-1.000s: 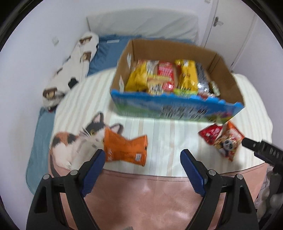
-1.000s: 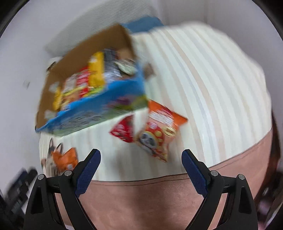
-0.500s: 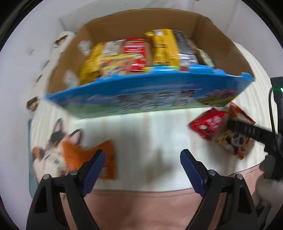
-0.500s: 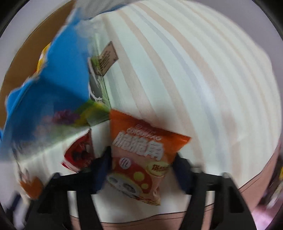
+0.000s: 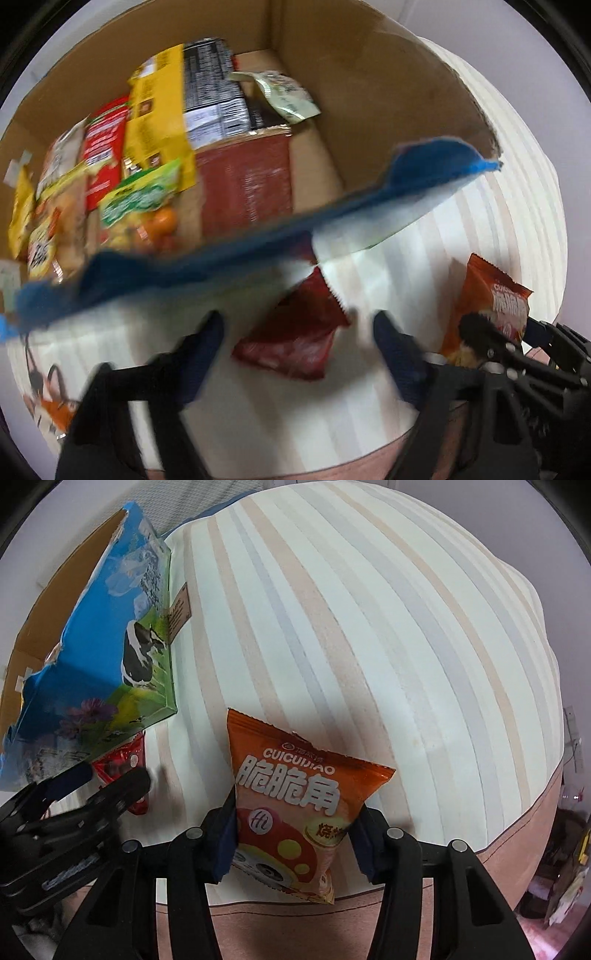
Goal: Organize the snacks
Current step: 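Grasp the orange panda-print bag with right tool while left tool grasps red packet, then carry both packets into the cardboard box and open both tools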
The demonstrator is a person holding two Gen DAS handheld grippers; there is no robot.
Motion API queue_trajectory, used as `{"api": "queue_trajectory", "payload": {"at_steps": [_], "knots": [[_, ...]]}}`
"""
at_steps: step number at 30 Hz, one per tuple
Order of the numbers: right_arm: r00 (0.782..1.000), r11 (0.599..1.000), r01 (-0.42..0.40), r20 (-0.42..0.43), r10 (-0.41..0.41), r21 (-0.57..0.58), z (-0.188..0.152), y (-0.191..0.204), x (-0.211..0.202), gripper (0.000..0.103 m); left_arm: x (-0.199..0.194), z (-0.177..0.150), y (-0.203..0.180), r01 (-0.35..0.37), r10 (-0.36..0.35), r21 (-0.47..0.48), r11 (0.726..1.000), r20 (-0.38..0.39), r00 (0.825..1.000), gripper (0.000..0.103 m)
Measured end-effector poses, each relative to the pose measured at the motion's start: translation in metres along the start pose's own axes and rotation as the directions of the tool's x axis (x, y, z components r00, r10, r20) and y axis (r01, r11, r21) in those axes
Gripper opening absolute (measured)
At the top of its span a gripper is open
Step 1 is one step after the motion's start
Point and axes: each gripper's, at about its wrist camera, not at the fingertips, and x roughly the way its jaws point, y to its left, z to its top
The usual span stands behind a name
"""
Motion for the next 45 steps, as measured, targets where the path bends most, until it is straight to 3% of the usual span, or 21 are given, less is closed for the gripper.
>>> {"api": "queue_trajectory", "payload": {"at_steps": [2, 9, 16, 21, 29, 33, 34, 39, 45], "knots": [[1.000, 1.000, 0.005, -0.004, -0.005, -0.008, -0.001, 0.001, 0.001, 0.055, 0.005, -0.002, 0.000, 0.003, -0.003, -0.002, 1.000, -0.018, 1.000, 0.039], [0.999, 0.996, -0.023, -0.036, 0.020, -0.081, -0.009, 0.014, 0.010, 0.055, -0.006, -0.055, 0.023, 0.005, -0.007, -0.047, 0.999, -0.040, 0.999, 0.038], [0.983, 0.973, -0.123, -0.155, 0.093, -0.195, -0.069, 0.044, 0.021, 0.055, -0.014, -0.127, 0.058, -0.020, 0.005, -0.144, 0.989, -0.103, 0.995, 0.038], [0.982, 0.964, -0.111, -0.178, 0.068, -0.242, -0.096, 0.058, 0.029, 0.055, -0.009, -0.153, 0.071, -0.026, 0.002, -0.198, 0.980, -0.118, 0.993, 0.039], [0.988, 0.955, -0.032, -0.151, -0.014, -0.296, -0.109, 0.076, 0.044, 0.061, 0.000, -0.172, 0.060, -0.043, 0.022, -0.203, 0.978, -0.106, 0.994, 0.038], [0.995, 0.941, 0.006, -0.094, -0.040, -0.337, -0.128, 0.095, 0.042, 0.052, -0.011, -0.183, 0.054, -0.022, 0.001, -0.217, 0.976, -0.097, 0.995, 0.036], [0.996, 0.940, 0.002, -0.084, -0.033, -0.342, -0.132, 0.098, 0.038, 0.052, -0.010, -0.169, 0.061, -0.017, -0.004, -0.221, 0.975, -0.095, 0.996, 0.036], [0.997, 0.948, -0.074, -0.057, 0.059, -0.310, -0.133, 0.103, 0.003, 0.051, -0.046, -0.173, 0.066, 0.020, -0.029, -0.234, 0.972, -0.037, 0.999, 0.035], [0.975, 0.933, -0.209, 0.017, 0.224, -0.295, -0.098, 0.115, -0.071, 0.051, -0.133, -0.144, 0.077, 0.127, -0.101, -0.244, 0.962, 0.116, 0.988, 0.035]]}}
